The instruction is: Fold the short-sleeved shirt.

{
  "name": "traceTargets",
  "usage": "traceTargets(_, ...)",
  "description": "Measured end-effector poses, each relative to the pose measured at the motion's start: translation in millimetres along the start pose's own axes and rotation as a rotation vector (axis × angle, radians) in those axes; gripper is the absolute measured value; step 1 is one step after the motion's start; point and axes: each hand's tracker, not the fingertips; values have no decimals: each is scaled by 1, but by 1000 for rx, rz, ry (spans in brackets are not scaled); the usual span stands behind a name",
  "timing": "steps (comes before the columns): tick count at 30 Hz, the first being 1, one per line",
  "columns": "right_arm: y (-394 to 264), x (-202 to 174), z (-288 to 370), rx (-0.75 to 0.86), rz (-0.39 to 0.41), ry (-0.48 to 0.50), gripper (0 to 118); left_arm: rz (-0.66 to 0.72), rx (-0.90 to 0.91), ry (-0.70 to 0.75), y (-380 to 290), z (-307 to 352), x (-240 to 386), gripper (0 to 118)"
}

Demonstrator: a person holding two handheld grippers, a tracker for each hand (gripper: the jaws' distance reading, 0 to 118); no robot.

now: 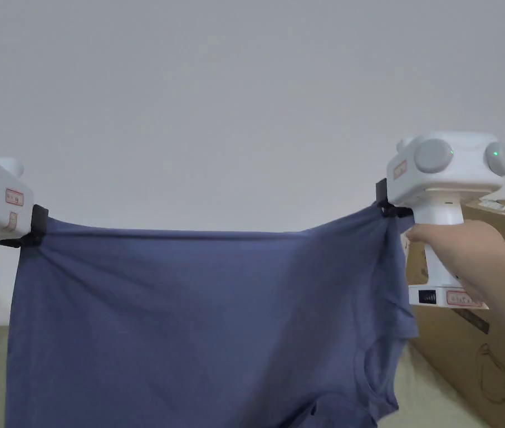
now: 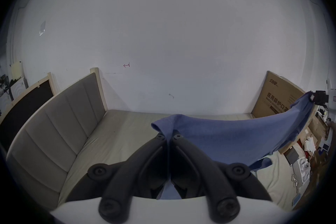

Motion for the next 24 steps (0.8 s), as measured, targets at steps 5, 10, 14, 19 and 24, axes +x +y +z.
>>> traceTargets(5,-77,-12,-39,-95,22,6,0,-15,-111,17,-59,-41,12,0)
traceTargets(10,-247,-10,-68,-322,-29,7,0,65,-313,-15,-198,-66,15,0)
traceTargets(14,-384,10,-36,-405,-76,22,0,145,-358,-8,-314,-34,1,0)
traceTargets(19,-485,52,66,-479,-68,104,0,173,-317,-89,-392,61,-29,0)
traceTargets(24,-533,98,189,-531,-197,150,0,88,-397,-145,-450,159,-59,0)
